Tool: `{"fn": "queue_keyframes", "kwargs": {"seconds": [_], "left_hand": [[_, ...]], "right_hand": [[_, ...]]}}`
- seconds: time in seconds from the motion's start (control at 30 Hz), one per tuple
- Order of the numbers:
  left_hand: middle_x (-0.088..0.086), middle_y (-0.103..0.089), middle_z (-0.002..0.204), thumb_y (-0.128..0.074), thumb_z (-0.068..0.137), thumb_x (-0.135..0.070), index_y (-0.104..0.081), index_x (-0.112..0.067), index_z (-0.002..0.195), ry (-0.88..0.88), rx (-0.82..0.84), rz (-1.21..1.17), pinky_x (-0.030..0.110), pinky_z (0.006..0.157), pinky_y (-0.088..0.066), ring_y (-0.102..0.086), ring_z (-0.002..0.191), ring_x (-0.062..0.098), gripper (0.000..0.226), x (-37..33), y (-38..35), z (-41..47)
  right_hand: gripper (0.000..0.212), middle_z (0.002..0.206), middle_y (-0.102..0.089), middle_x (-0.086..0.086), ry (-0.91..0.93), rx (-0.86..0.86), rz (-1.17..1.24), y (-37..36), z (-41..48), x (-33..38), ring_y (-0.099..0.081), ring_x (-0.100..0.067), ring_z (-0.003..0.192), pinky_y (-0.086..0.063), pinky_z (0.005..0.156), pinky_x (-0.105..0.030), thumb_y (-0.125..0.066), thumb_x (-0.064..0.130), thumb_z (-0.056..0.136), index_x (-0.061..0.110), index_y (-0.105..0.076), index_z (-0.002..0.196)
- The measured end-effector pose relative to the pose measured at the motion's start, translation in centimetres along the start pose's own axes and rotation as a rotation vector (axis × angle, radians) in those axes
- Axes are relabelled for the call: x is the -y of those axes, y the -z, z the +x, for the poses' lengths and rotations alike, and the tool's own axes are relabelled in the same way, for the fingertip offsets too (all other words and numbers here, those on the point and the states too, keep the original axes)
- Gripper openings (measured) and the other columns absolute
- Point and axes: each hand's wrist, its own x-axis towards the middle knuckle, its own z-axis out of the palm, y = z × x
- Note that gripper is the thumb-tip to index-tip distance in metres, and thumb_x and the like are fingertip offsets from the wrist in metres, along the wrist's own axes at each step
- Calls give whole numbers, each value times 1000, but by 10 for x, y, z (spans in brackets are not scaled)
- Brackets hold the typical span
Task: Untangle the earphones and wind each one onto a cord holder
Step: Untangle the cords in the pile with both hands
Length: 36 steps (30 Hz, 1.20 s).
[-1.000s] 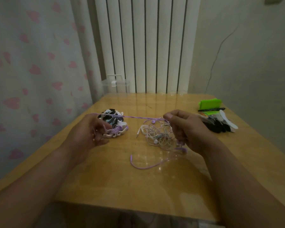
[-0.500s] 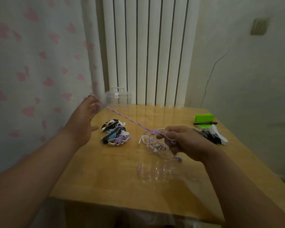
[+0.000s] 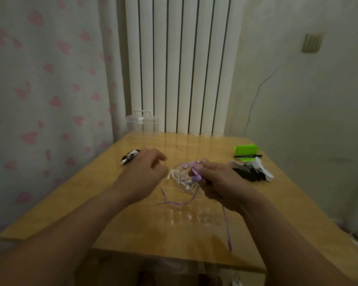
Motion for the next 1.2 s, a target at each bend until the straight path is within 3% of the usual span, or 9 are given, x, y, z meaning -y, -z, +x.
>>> {"fn": "queue_keyframes", "kwargs": {"seconds": [0.1,0.23,0.4,0.63,0.8,0.87,0.93,1.0,1.2], "left_hand": [[-3,-74,100,-47,97,-73,-69,-27,108,131,344,-427,40,90,-59,-73,96,18,52,-35,-17,-23],[5,-70,83,-53,109,-30,-72,-15,115,168,300,-707,40,83,-64,-69,81,26,25,-29,-26,-21],[7,-56,74,-49,111,-21,-72,-7,109,251,263,-595,35,64,-57,-56,61,18,27,9,-16,-19],[10,-75,111,-50,97,-65,-73,-25,117,280,371,-728,44,87,-63,-73,101,28,51,-10,-25,-25],[12,-77,103,-61,102,-39,-72,-16,116,230,380,-734,44,89,-63,-76,95,28,29,-15,-31,-26],[11,-78,100,-55,108,-26,-73,-14,113,241,304,-694,38,81,-64,-76,89,26,22,-11,-34,-26],[10,-78,99,-50,110,-21,-75,-13,110,274,226,-699,37,79,-65,-76,87,24,27,-6,-34,-25],[12,-78,101,-48,110,-18,-75,-6,104,354,168,-838,41,84,-64,-76,88,24,31,0,-33,-21],[20,-73,100,-44,99,-12,-58,-5,91,565,102,-1382,57,107,-51,-72,106,37,18,24,-26,-10]], "right_hand": [[39,72,-47,-7,38,12,-96,-8,5,-2,-28,-15,56,-21,52,-28,-48,25,110,-11,-62,108],[23,74,-60,-5,44,48,-210,-16,4,-2,-37,-11,53,-27,49,-26,-50,11,107,-3,-66,115],[23,61,-46,-9,101,-272,-113,1,11,-9,-31,-15,50,-21,48,-29,-48,0,98,7,-70,102],[18,76,-66,-4,92,-159,-320,-19,14,-12,-52,-5,48,-37,45,-22,-70,19,98,15,-69,115],[48,118,-72,7,145,-63,-646,-23,20,-11,-71,-1,98,-60,89,-30,-70,24,96,24,-56,142],[48,114,-72,7,115,-41,-651,-25,16,-8,-69,6,90,-56,78,-20,-64,20,100,24,-52,146],[45,96,-74,4,88,-72,-621,-24,12,-9,-70,-1,83,-56,70,-26,-62,17,99,25,-54,143],[33,88,-75,5,98,-147,-656,-20,10,-13,-71,-13,86,-60,82,-42,-63,24,99,29,-61,132],[8,91,-75,3,159,-320,-510,-9,6,-20,-68,-19,83,-55,76,-39,-72,31,96,24,-76,95]]}}
